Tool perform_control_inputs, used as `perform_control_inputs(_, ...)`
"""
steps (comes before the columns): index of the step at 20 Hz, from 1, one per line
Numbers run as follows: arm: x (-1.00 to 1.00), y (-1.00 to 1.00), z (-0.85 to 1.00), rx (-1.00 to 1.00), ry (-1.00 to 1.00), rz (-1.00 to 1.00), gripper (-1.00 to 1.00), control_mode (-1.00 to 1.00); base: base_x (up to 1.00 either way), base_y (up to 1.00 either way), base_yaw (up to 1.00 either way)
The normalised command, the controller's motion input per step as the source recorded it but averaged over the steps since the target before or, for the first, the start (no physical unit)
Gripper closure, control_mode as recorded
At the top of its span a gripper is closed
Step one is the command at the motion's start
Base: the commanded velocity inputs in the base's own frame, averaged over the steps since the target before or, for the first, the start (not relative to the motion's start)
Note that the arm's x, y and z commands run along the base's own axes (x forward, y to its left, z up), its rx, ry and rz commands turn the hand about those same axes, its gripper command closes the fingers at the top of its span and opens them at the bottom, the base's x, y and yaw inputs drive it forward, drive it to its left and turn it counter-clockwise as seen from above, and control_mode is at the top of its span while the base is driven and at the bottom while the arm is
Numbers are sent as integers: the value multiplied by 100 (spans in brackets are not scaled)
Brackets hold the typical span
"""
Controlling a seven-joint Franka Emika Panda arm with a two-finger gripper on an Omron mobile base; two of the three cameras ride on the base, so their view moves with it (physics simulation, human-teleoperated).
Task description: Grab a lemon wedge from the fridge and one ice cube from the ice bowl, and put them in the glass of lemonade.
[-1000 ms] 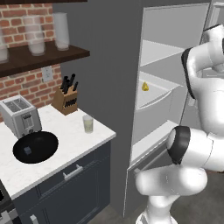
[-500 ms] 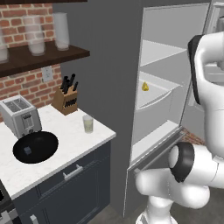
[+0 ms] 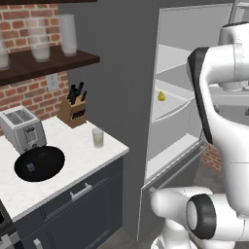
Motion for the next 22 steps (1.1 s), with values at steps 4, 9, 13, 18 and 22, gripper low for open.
perform_control_inputs(4,-9,89,-54,7,-7,29,-100,-100,0,0,0)
perform_control_inputs(9,4,49,-41,7,3,26,-100,-100,0,0,0)
perform_control_inputs(13,-4,38,-11,0,9,20,-100,-100,0,0,0)
perform_control_inputs(18,-22,1,0,0,0,3,-100,-100,0,0,0)
perform_control_inputs(22,-28,0,0,0,0,0,-100,-100,0,0,0)
